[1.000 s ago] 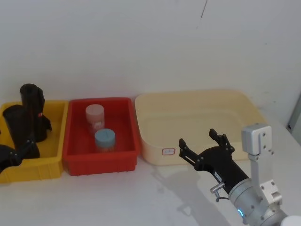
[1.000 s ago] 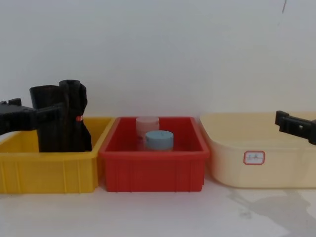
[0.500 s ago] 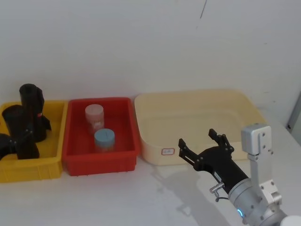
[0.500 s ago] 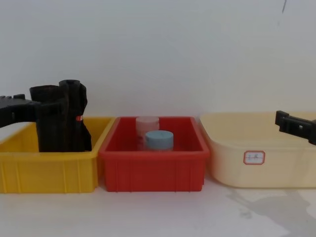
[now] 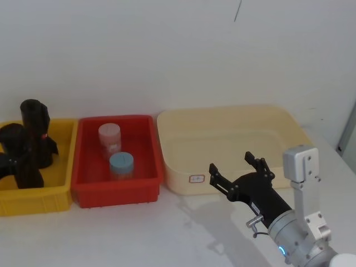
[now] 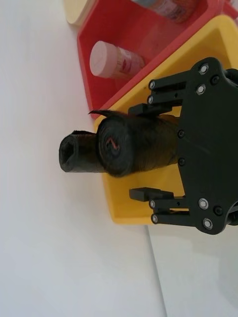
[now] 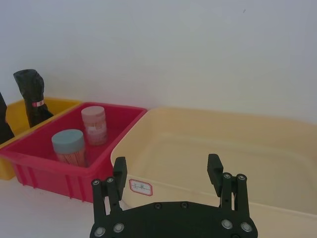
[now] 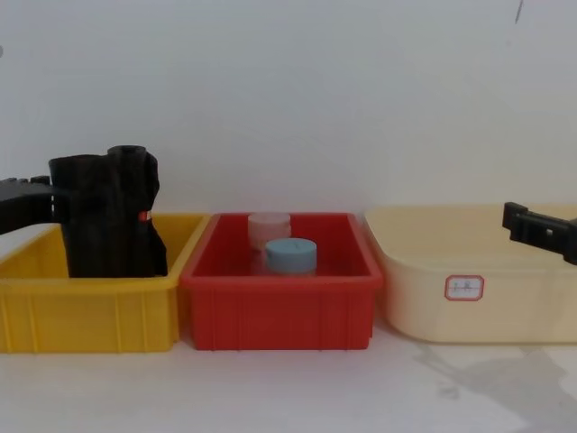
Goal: Pick up the garbage bag with the one hand and transfer it to the other hand.
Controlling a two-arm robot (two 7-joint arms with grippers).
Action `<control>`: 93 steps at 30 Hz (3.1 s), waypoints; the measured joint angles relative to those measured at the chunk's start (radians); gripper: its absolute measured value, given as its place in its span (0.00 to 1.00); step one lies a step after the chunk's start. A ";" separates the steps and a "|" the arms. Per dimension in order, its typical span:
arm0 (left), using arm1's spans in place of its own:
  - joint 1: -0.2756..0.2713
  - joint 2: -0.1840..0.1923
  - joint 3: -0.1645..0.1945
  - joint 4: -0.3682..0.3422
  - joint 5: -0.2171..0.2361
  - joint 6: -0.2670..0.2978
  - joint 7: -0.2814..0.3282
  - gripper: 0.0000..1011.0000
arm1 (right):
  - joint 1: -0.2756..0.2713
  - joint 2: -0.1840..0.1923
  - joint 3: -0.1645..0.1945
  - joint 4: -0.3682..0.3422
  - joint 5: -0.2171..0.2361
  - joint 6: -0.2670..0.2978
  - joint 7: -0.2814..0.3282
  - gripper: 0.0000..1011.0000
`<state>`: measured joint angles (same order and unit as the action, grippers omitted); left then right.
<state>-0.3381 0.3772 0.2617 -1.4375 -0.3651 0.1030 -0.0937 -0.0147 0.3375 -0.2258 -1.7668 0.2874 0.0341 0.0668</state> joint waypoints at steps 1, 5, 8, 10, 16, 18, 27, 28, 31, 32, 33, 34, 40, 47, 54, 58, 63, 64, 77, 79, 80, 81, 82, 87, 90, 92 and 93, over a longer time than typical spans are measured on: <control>-0.005 -0.002 0.001 0.007 0.004 0.002 0.002 0.82 | 0.000 0.000 0.000 0.000 0.000 0.000 0.000 0.99; -0.011 -0.006 0.001 0.014 0.009 0.003 0.006 0.71 | 0.000 0.000 0.000 0.000 0.000 0.000 0.000 0.99; -0.013 -0.008 0.001 0.017 0.012 0.004 0.005 0.62 | 0.000 0.000 0.000 0.000 0.000 0.000 0.000 0.99; -0.011 -0.008 0.000 0.017 0.012 0.003 -0.001 0.58 | 0.000 0.000 0.000 0.000 0.000 0.000 0.000 0.99; 0.000 -0.006 -0.001 0.008 0.009 -0.002 -0.022 0.52 | 0.000 0.000 0.000 0.000 0.000 0.000 0.000 0.99; 0.005 -0.005 -0.001 0.000 0.009 -0.004 -0.029 0.51 | 0.000 0.000 0.000 0.000 0.000 0.000 0.000 0.99; 0.012 0.011 0.015 -0.045 0.025 -0.001 -0.062 0.47 | 0.004 0.000 0.002 0.000 0.001 -0.001 0.006 0.99; 0.010 0.014 0.018 -0.056 0.030 0.000 -0.070 0.47 | 0.005 0.000 0.002 0.000 0.001 -0.002 0.008 0.99; 0.001 0.022 0.026 -0.080 0.040 0.003 -0.085 0.47 | 0.013 0.004 0.005 0.000 0.007 -0.005 0.024 0.99; -0.001 0.023 0.028 -0.086 0.043 0.004 -0.088 0.47 | 0.015 0.005 0.005 0.000 0.009 -0.006 0.029 0.99; -0.009 0.027 0.032 -0.100 0.048 0.006 -0.096 0.47 | 0.021 0.008 0.006 0.000 0.014 -0.008 0.040 0.99; -0.013 0.028 0.033 -0.106 0.050 0.007 -0.100 0.47 | 0.024 0.010 0.006 0.000 0.017 -0.009 0.048 0.99; -0.050 0.041 0.045 -0.156 0.069 0.018 -0.134 0.47 | 0.046 0.029 0.008 -0.004 0.039 -0.010 0.108 0.99; -0.086 0.049 0.052 -0.202 0.075 0.033 -0.173 0.47 | 0.073 0.062 0.003 -0.007 0.067 -0.003 0.188 0.99; -0.104 0.044 0.059 -0.225 0.053 0.056 -0.218 0.47 | 0.098 0.100 -0.012 -0.008 0.097 0.012 0.275 0.99; -0.107 0.035 0.066 -0.227 0.030 0.068 -0.243 0.47 | 0.115 0.123 -0.027 -0.008 0.115 0.022 0.333 0.99; -0.107 0.015 0.082 -0.218 -0.006 0.077 -0.277 0.47 | 0.133 0.140 -0.047 -0.004 0.132 0.031 0.385 0.99; -0.106 0.013 0.084 -0.216 -0.009 0.077 -0.280 0.47 | 0.140 0.144 -0.054 -0.002 0.137 0.034 0.401 0.99; -0.103 -0.027 0.123 -0.179 -0.074 0.066 -0.343 0.47 | 0.188 0.140 -0.114 0.024 0.163 0.068 0.459 0.99; -0.102 -0.030 0.128 -0.176 -0.079 0.066 -0.348 0.47 | 0.193 0.137 -0.121 0.030 0.164 0.071 0.460 0.99; -0.102 -0.032 0.130 -0.175 -0.081 0.066 -0.350 0.47 | 0.199 0.133 -0.126 0.036 0.163 0.072 0.460 0.99; -0.101 -0.034 0.134 -0.173 -0.086 0.065 -0.354 0.47 | 0.203 0.131 -0.130 0.041 0.164 0.073 0.460 0.99; -0.100 -0.035 0.136 -0.172 -0.088 0.065 -0.356 0.47 | 0.206 0.129 -0.133 0.044 0.164 0.074 0.460 0.99; -0.098 -0.040 0.146 -0.168 -0.101 0.065 -0.364 0.47 | 0.224 0.119 -0.151 0.068 0.160 0.076 0.457 0.99; -0.096 -0.042 0.150 -0.166 -0.110 0.065 -0.368 0.47 | 0.235 0.111 -0.163 0.085 0.154 0.077 0.452 0.99; -0.094 -0.044 0.152 -0.165 -0.116 0.065 -0.370 0.47 | 0.243 0.106 -0.170 0.097 0.151 0.077 0.448 0.99; -0.093 -0.046 0.153 -0.164 -0.123 0.066 -0.372 0.47 | 0.246 0.105 -0.172 0.100 0.149 0.077 0.447 0.99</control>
<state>-0.4307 0.3307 0.4146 -1.6019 -0.4876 0.1692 -0.4661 0.2311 0.4422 -0.3980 -1.6664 0.4365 0.1112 0.5136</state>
